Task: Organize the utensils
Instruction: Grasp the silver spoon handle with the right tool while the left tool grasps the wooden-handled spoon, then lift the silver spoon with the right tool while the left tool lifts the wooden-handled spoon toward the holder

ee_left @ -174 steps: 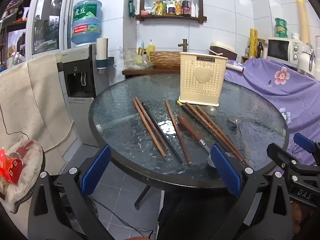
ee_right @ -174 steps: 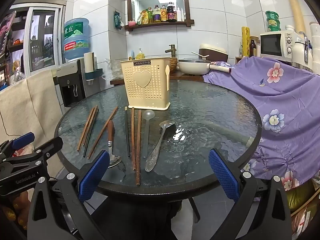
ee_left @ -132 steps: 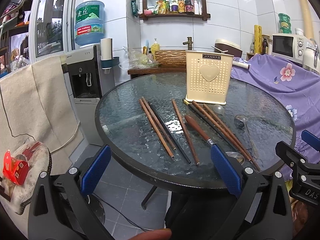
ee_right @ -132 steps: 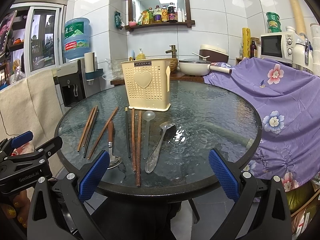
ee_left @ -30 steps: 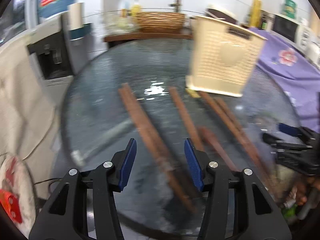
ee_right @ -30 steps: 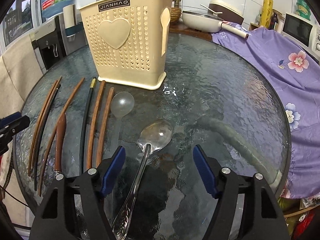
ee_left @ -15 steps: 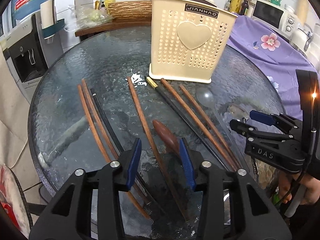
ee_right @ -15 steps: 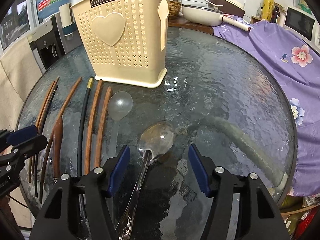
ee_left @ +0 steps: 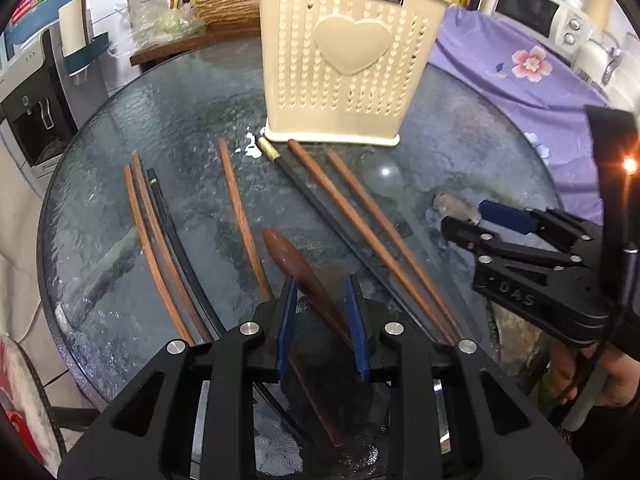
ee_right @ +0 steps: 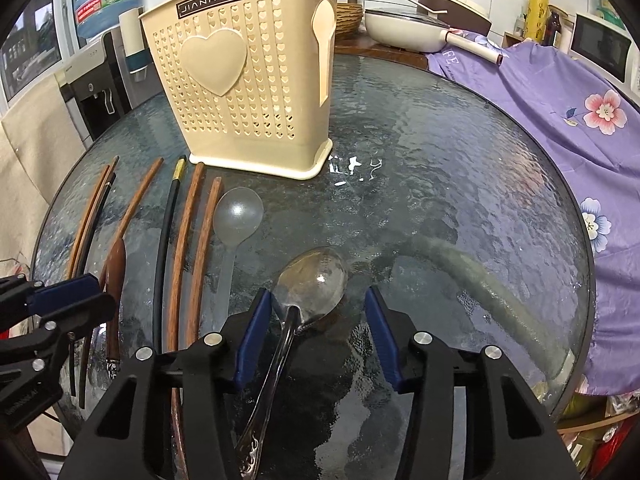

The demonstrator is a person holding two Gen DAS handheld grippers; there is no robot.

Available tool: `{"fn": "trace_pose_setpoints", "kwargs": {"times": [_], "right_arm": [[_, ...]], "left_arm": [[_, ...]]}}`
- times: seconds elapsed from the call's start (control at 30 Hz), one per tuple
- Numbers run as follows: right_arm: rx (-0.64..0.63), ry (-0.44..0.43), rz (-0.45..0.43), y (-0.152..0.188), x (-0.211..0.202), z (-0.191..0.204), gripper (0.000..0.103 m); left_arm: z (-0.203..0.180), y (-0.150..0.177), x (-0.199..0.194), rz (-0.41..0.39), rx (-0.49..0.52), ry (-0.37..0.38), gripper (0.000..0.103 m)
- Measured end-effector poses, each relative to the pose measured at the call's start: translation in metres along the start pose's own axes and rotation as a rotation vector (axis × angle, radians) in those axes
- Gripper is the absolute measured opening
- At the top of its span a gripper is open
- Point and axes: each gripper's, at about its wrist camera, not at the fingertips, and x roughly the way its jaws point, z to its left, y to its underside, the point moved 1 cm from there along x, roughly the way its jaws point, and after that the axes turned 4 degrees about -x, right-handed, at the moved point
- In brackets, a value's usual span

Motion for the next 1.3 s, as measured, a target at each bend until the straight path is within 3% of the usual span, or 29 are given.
{"fn": "trace_pose_setpoints", "kwargs": {"times": [0.3, 0.7, 0.9, 1.3], "right_arm": [[-0.009, -0.002, 0.003, -0.001, 0.0, 0.001, 0.047], [-0.017, -0.004, 0.021, -0.007, 0.005, 0.004, 0.047], [-0.023, -0.01, 0.024, -0.008, 0.006, 0.007, 0.038], [-0.025, -0.026, 0.003, -0.007, 0.004, 0.006, 0.038]], "left_arm": [[0.004, -0.002, 0.013, 0.024, -0.031, 0.002, 0.026], [0.01, -0.027, 0.029, 0.028, -0.057, -0.007, 0.026], [0.008, -0.03, 0.032, 0.022, -0.051, -0.009, 0.022], [-0.001, -0.031, 0.03, -0.001, -0.057, 0.017, 0.019]]}}
